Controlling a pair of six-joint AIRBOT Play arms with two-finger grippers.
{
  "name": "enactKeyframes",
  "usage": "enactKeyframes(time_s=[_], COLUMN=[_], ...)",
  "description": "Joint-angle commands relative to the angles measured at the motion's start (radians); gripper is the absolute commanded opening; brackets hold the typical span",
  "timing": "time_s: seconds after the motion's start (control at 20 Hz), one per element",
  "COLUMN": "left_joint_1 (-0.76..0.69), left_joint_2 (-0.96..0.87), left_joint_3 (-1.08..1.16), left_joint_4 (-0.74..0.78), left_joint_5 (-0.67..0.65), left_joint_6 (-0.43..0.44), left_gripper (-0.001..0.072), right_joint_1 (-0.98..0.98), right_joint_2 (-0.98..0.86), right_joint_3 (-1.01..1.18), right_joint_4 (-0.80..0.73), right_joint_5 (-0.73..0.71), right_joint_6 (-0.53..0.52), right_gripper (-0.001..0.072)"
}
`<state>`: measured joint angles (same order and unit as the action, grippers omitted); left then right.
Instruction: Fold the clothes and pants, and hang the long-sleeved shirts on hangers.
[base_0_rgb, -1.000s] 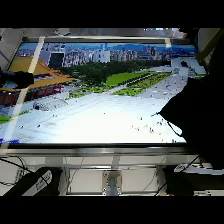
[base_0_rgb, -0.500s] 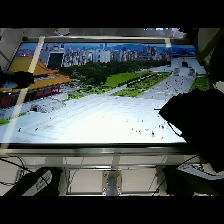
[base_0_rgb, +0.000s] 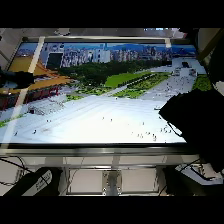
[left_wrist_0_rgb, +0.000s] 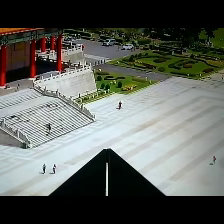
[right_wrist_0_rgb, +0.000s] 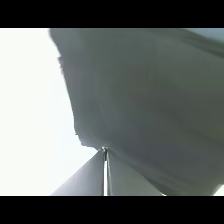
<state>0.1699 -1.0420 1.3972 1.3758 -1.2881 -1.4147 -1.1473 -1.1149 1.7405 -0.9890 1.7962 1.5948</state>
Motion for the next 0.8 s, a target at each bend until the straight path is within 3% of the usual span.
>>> enactKeyframes(time_s=[0.0,0.15,0.35,0.5,0.75], left_joint_1=[0.0,0.0,0.0,0.0,0.0], left_joint_2=[0.0,0.0,0.0,0.0,0.0], left_joint_3=[0.0,0.0,0.0,0.0,0.0], left_joint_4=[0.0,0.001,0.001,0.001,0.001], left_joint_5=[-0.006,-0.015,-0.066,-0.067,-0.067], left_joint_6=[0.0,0.0,0.001,0.001,0.001], left_gripper=[0.0007,0.0007,0.0006,0.0007,0.0006], right_joint_1=[0.192,0.492,0.787,0.909,1.015], right_joint_2=[0.052,0.058,0.029,0.001,-0.037], right_joint_3=[0.067,0.067,0.067,0.066,0.066], right_joint_4=[0.497,0.477,0.223,0.132,0.124], right_joint_5=[-0.092,-0.1,-0.104,-0.106,-0.105], right_joint_6=[-0.167,-0.277,-0.307,-0.307,-0.306], right_gripper=[0.0016,0.0015,0.0015,0.0016,0.0016])
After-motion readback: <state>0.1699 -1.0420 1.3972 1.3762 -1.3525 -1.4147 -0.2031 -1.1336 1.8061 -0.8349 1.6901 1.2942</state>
